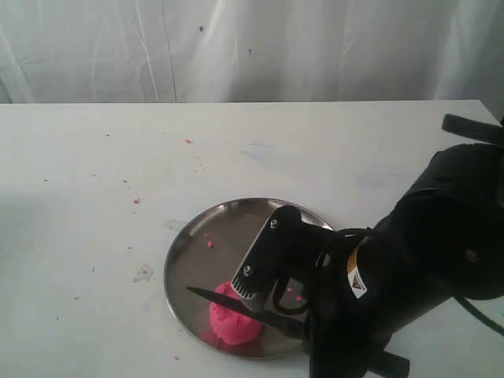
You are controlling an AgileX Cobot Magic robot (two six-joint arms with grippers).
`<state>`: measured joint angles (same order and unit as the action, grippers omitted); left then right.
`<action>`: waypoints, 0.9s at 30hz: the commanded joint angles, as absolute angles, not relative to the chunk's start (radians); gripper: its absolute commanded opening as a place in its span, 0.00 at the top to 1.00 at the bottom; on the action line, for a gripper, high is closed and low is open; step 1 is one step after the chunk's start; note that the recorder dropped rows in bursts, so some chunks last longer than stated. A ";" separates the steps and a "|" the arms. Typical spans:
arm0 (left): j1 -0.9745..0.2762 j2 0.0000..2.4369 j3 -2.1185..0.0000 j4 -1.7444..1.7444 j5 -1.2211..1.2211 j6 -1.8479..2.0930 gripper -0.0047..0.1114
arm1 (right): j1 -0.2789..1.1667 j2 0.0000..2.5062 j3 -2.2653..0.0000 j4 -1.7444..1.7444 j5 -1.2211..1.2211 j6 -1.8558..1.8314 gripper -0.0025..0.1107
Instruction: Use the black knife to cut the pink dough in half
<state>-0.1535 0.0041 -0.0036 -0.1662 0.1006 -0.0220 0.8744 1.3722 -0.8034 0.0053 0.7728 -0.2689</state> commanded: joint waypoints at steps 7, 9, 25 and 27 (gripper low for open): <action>-0.151 0.000 0.000 -0.170 0.098 -0.023 0.96 | 0.899 1.436 -0.801 0.011 0.825 -0.276 0.95; -0.151 0.000 0.000 -0.170 0.098 -0.023 0.96 | 0.899 1.451 -0.801 0.011 0.825 -0.276 0.95; -0.151 0.000 0.000 -0.170 0.098 -0.023 0.96 | 0.899 1.521 -0.801 0.046 0.775 -0.312 0.95; -0.151 0.000 0.000 -0.170 0.098 -0.023 0.96 | 0.897 1.521 -0.801 0.033 0.770 -0.312 0.95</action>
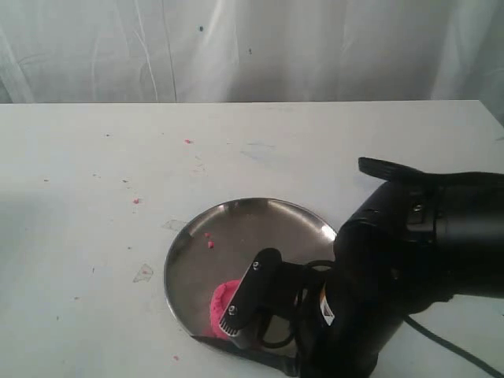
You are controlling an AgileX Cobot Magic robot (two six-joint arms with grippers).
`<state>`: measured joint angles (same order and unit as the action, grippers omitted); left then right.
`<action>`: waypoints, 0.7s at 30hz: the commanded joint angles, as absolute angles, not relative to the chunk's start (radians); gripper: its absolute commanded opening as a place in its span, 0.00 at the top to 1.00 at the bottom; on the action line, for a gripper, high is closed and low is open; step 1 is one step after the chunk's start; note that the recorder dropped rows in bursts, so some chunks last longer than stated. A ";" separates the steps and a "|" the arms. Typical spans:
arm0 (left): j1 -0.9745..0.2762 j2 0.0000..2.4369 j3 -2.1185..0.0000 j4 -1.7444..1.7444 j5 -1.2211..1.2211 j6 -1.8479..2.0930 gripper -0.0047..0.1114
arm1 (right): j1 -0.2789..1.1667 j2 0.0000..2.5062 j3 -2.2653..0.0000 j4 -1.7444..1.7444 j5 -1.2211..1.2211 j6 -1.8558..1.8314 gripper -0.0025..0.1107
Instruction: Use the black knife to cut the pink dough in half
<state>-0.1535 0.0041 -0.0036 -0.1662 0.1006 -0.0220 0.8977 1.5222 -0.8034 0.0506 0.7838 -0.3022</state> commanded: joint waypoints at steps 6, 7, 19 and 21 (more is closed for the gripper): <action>-0.151 0.000 0.000 -0.170 0.098 -0.023 0.96 | 0.897 1.521 -0.801 -0.043 0.769 -0.236 0.95; -0.151 0.000 0.000 -0.170 0.098 -0.023 0.96 | 0.897 1.521 -0.801 -0.071 0.769 -0.207 0.95; -0.151 0.000 0.000 -0.170 0.098 -0.023 0.96 | 0.897 1.521 -0.801 -0.140 0.747 -0.154 0.95; -0.151 0.000 0.000 -0.170 0.098 -0.023 0.96 | 0.897 1.525 -0.801 -0.149 0.743 -0.150 0.95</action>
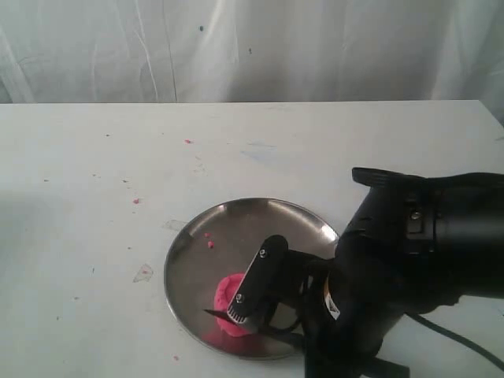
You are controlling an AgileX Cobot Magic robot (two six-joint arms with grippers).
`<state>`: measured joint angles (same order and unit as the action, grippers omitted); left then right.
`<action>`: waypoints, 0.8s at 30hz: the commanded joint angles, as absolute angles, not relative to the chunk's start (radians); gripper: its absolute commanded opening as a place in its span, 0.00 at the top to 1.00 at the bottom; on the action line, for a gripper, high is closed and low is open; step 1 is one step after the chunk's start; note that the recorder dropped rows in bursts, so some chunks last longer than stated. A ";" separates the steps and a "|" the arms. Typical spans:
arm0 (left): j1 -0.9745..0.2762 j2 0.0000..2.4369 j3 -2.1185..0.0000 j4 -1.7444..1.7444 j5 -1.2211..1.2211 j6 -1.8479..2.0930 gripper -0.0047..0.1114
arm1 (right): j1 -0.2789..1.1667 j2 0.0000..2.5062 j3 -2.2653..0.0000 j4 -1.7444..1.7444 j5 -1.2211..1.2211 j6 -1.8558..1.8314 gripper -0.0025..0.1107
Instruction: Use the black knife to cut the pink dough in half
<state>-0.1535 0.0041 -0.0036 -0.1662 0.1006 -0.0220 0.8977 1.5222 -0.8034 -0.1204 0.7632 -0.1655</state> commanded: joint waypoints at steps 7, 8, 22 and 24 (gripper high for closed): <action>-0.151 0.000 0.000 -0.170 0.098 -0.023 0.96 | 0.895 1.553 -0.801 -0.262 0.743 -0.065 0.95; -0.151 0.000 0.000 -0.170 0.098 -0.023 0.96 | 0.895 1.559 -0.801 -0.287 0.743 -0.040 0.95; -0.151 0.000 0.000 -0.170 0.098 -0.023 0.96 | 0.827 1.563 -0.823 -0.361 0.673 0.013 0.95; -0.151 0.000 0.000 -0.170 0.098 -0.023 0.96 | 0.814 1.563 -0.827 -0.359 0.673 0.013 0.95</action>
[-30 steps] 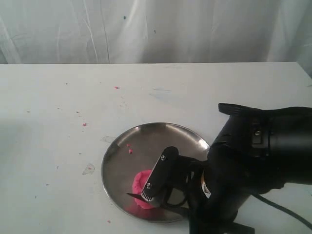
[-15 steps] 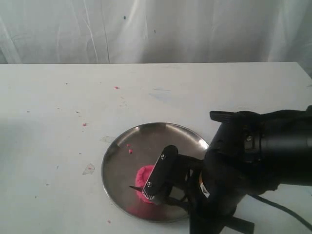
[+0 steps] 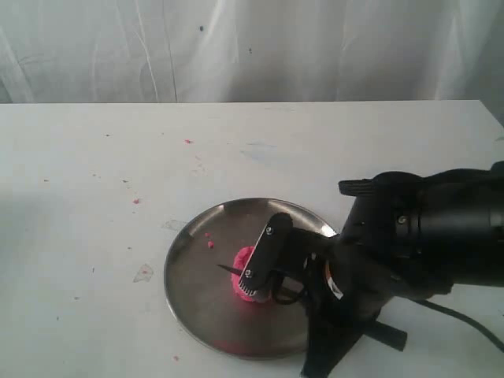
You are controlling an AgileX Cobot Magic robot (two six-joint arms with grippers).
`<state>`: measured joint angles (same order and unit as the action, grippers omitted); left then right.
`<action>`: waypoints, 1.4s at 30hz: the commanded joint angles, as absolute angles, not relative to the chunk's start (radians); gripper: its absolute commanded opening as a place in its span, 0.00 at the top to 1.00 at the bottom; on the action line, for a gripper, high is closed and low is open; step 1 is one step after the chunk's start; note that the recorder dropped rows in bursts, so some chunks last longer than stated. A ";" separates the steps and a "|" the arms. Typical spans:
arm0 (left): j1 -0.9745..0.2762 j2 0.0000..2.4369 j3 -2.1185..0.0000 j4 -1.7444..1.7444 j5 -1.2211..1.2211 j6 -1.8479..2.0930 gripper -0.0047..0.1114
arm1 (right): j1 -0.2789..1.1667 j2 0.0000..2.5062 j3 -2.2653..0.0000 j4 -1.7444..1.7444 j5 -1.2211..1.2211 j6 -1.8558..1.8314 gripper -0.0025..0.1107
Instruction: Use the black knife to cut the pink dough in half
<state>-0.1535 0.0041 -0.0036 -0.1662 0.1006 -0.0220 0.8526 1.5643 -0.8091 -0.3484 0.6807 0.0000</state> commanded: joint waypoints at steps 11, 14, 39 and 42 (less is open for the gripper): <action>-0.151 0.000 0.000 -0.170 0.098 -0.023 0.96 | 0.797 1.552 -0.829 -0.347 0.648 0.008 0.95; -0.151 0.000 0.000 -0.170 0.098 -0.023 0.96 | 0.797 1.520 -0.829 -0.334 0.639 0.037 0.95; -0.151 0.000 0.000 -0.170 0.098 -0.023 0.96 | 0.797 1.421 -0.825 -0.201 0.691 0.117 0.95; -0.151 0.000 0.000 -0.170 0.098 -0.023 0.96 | 0.797 1.421 -0.825 -0.173 0.687 0.117 0.95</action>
